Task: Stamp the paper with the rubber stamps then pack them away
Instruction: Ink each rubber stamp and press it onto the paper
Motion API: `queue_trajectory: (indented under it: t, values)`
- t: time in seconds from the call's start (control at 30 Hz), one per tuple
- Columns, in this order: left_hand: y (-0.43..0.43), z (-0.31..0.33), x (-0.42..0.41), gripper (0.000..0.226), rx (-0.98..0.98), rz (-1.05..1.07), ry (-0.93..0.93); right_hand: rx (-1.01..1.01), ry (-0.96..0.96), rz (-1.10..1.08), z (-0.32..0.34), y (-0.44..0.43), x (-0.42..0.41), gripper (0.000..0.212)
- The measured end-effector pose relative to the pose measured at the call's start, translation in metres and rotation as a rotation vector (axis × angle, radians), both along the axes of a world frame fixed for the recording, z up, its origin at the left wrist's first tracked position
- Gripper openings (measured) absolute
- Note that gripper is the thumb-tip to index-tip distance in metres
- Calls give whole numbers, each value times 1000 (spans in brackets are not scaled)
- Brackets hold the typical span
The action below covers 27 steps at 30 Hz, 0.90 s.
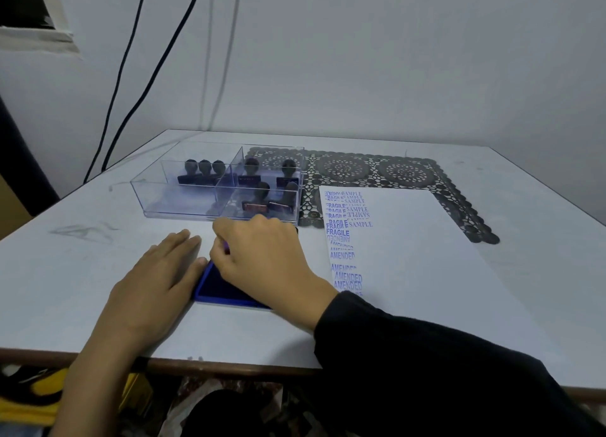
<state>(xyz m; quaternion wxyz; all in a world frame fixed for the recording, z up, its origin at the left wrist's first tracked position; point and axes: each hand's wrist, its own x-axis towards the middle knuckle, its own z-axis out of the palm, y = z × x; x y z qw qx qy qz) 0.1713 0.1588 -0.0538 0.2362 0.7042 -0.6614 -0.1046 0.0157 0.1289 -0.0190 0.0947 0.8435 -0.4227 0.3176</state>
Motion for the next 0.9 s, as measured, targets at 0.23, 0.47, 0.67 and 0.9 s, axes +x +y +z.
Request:
queue_trajectory:
  t: [0.23, 0.47, 0.67, 0.9]
  values:
    - [3, 5, -1, 58, -175, -78, 124, 362, -324, 48, 43, -48, -53, 34]
    - [5, 21, -71, 54, -315, -292, 231, 331, -156, -119, 44, -87, -144, 33]
    - [7, 9, -144, 66, -102, -492, 97, 314, -58, -198, 17, -93, -159, 32]
    - [10, 2, -160, 63, 2, -497, -2, 310, -39, -194, 11, -95, -153, 32]
